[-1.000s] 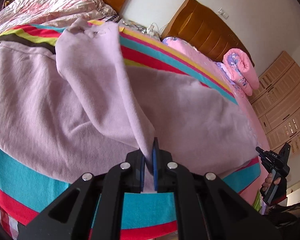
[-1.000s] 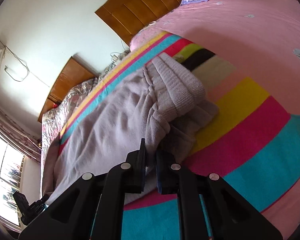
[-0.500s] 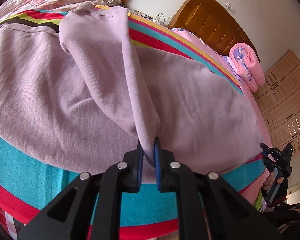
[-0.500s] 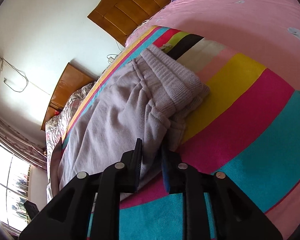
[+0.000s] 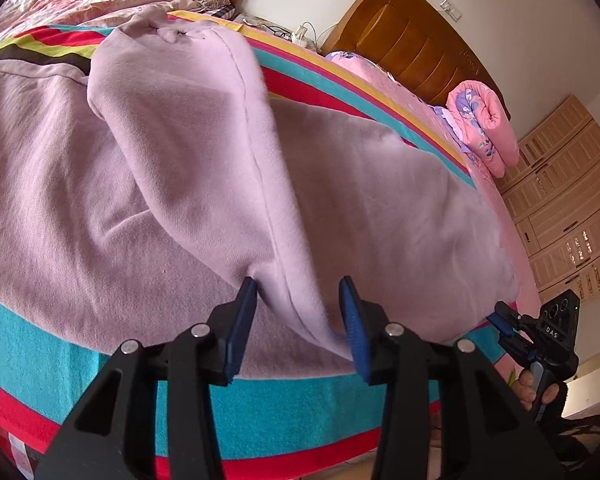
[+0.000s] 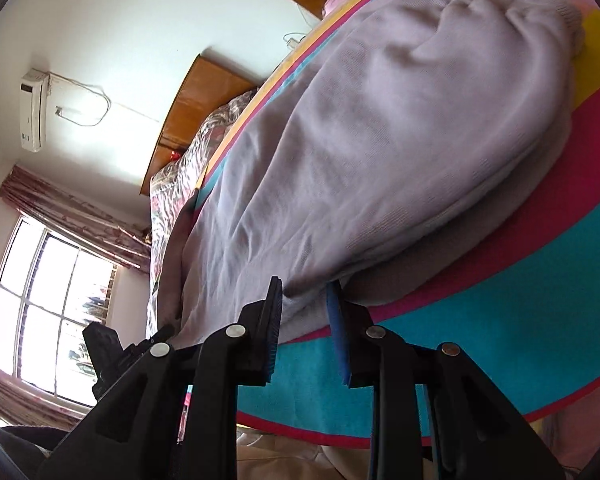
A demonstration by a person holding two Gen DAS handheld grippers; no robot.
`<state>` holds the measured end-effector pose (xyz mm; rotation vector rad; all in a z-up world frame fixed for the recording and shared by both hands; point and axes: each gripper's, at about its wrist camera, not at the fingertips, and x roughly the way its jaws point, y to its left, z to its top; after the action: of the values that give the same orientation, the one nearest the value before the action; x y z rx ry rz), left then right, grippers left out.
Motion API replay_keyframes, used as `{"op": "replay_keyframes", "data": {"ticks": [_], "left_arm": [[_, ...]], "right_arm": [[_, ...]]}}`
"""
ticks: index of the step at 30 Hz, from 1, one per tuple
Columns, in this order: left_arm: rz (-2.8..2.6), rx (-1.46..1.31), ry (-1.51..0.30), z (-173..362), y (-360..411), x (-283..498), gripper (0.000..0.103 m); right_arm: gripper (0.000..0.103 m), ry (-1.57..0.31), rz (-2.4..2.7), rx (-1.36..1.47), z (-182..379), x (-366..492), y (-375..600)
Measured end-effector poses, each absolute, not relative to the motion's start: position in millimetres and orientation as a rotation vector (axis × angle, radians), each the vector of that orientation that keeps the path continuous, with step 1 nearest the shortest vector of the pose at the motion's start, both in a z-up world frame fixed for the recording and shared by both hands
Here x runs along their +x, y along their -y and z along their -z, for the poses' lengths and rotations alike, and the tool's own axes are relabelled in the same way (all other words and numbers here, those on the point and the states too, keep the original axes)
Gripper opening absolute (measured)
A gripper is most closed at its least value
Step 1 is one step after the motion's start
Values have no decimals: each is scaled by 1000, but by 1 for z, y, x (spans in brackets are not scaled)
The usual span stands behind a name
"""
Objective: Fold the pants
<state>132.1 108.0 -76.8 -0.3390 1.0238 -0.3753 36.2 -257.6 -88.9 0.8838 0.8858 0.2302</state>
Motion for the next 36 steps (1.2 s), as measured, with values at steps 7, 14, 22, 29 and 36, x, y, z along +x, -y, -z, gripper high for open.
{"op": "replay_keyframes", "data": {"ticks": [7,14,22,29,36], "left_arm": [[370,-265,-959,66,-100,126,9],[352,-241,-1026,84,-104,124,9],[355,-228,-1003,79,-104,117,9],[369,-238,-1002,78,-108,120,51],[209,-275,-864,40,-168,120,95]], "right_arm": [[11,-837,-202,801,67,29,248],[11,-907,-177,803,87,24,251],[9,-898,-177,768,80,19,247],[27,-958,-152,665,70,16,240],[41,-846,-287,435,-4,20,217]]}}
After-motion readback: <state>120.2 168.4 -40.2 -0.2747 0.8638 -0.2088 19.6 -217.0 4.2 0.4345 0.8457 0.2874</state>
